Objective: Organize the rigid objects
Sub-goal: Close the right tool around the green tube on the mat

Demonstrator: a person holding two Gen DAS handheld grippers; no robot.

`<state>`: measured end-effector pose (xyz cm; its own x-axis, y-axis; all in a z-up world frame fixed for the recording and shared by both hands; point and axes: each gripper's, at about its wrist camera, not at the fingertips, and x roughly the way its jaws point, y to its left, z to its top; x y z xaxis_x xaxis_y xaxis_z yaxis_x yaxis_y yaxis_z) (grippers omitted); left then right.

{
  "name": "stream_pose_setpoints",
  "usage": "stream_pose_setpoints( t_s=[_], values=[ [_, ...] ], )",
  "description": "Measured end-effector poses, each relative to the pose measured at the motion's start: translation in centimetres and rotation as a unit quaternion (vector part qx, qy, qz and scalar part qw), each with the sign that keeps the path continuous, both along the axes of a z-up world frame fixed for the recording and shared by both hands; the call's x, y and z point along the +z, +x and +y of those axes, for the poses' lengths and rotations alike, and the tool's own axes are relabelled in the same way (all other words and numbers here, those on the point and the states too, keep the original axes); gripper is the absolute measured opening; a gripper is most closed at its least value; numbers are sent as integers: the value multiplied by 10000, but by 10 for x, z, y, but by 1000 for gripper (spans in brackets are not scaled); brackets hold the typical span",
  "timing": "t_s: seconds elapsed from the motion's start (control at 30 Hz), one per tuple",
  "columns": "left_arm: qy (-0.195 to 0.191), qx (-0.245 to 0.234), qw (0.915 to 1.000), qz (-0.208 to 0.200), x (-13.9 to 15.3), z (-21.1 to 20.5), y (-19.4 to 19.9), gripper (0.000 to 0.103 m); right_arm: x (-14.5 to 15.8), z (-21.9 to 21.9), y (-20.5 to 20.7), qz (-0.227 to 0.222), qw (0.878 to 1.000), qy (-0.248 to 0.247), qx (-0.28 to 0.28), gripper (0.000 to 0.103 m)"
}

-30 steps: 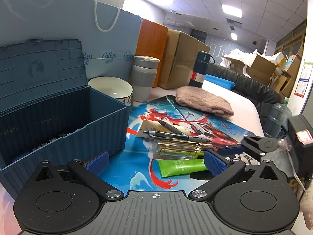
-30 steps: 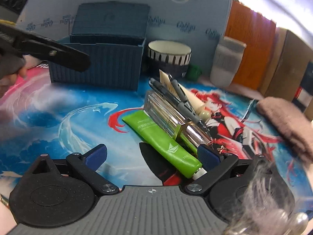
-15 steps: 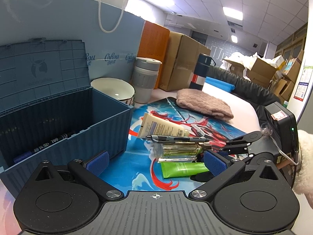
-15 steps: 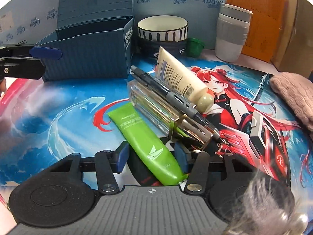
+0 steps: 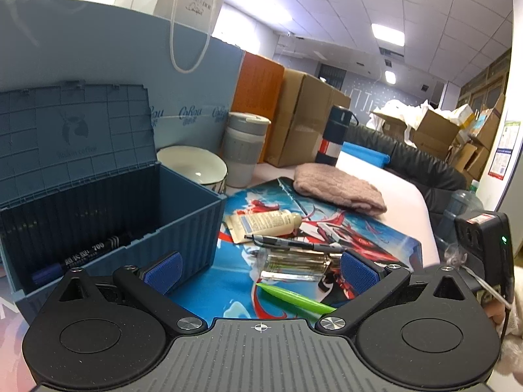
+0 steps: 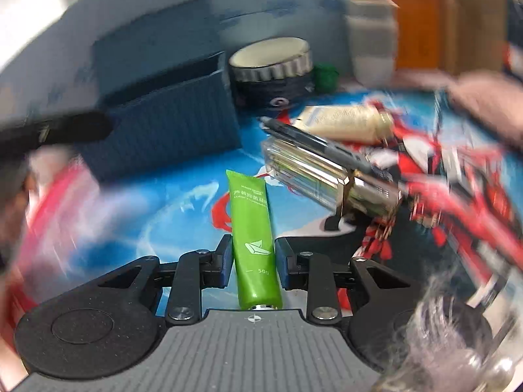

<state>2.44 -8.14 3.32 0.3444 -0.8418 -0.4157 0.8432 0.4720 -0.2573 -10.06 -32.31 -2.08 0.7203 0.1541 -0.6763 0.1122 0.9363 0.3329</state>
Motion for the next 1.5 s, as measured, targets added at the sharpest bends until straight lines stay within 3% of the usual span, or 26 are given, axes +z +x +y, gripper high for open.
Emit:
stream_pose_setpoints(
  t_s=[0.07, 0.13, 0.33, 0.43, 0.57, 0.8, 0.87, 0.93, 1.0, 1.1, 1.2, 1.27, 1.33, 1.5],
  values=[
    [-47, 6, 10000, -5, 2, 2, 0, 103, 2, -4, -3, -134, 9987, 475, -94, 15],
    [-82, 25, 10000, -11, 4, 4, 1, 103, 6, -1, -8, -264, 9974, 663, -93, 15],
    [-237, 159, 9996, -25, 11, 12, 5, 103, 27, 17, -16, -662, 9951, 739, 39, 13],
    [-368, 286, 9989, -51, 16, 21, 9, 103, 46, 24, -19, -1037, 9917, 743, 144, 1],
    [-582, 559, 9967, -14, 22, 37, 19, 103, 67, 35, -17, -1354, 9892, 470, 319, 1],
    [-841, 750, 9936, 50, 29, 52, 27, 103, 41, 68, -6, -616, 9934, -492, 834, 3],
    [-804, 696, 9943, 49, 29, 49, 26, 103, 33, 77, -7, -389, 9922, -717, 945, 10],
    [-775, 649, 9949, 41, 29, 46, 26, 103, 28, 81, -11, -198, 9915, -769, 1034, 37],
    [-758, 632, 9951, 32, 28, 45, 25, 103, 25, 88, -15, -64, 9887, -996, 1120, 42],
    [-754, 644, 9951, 42, 28, 45, 25, 103, 17, 95, -20, 232, 9825, -1392, 1216, 42],
    [-747, 638, 9951, 48, 27, 45, 25, 103, 5, 94, -23, 572, 9803, -1389, 1285, 42],
    [-744, 637, 9952, 46, 27, 45, 25, 103, 4, 94, -25, 553, 9801, -1396, 1298, 42],
    [-743, 635, 9952, 46, 27, 45, 24, 103, 3, 89, -26, 545, 9812, -1389, 1227, 31],
    [-763, 615, 9952, 48, 26, 45, 24, 103, 2, 76, -24, 344, 9907, -961, 895, 28]
  ],
)
